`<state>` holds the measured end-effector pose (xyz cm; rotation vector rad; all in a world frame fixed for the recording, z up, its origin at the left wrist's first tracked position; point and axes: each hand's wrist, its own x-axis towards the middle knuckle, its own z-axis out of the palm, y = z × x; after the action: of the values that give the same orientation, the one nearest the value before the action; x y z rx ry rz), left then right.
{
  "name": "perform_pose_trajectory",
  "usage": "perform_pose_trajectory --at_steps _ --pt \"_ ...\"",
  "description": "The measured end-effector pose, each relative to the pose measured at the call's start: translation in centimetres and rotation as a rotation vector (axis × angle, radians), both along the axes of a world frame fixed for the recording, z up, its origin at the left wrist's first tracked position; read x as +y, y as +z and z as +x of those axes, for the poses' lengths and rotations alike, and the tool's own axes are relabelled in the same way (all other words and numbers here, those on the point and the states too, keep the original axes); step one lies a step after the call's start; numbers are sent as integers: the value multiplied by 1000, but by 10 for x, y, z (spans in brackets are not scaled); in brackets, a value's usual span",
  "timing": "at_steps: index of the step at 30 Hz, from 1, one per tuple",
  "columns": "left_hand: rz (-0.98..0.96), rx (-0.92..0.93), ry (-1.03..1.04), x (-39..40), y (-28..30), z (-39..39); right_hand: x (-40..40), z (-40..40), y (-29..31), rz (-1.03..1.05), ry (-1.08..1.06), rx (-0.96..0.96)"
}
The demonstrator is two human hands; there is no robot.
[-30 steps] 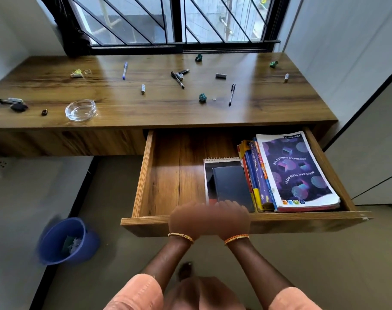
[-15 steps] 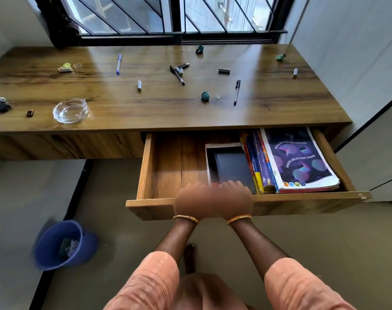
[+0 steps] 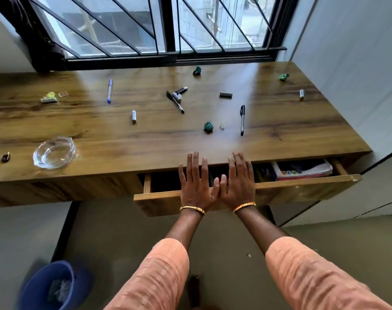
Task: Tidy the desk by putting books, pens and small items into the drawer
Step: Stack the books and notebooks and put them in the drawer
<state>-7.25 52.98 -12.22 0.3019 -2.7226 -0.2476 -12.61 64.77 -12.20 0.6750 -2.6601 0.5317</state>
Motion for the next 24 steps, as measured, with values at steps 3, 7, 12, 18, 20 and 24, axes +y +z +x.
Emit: perform_pose_trajectory --at_steps 3,7,12,18,20,24 --pt "-64 -132 -117 -18 -2 -20 -6 -28 -4 95 47 34" --pt "-148 -117 -279 -45 -6 -29 -17 -48 0 109 -27 48" --pt "-166 -58 -269 -48 -10 -32 -20 -52 -10 33 -70 149" --pt "-150 87 -266 -47 -8 -39 -36 -49 -9 -110 -204 173" --pt "-104 111 -253 -45 -10 -40 -39 -49 -6 -140 -238 159" --pt "-116 140 -234 -47 -10 -43 -47 -49 12 -279 -294 86"
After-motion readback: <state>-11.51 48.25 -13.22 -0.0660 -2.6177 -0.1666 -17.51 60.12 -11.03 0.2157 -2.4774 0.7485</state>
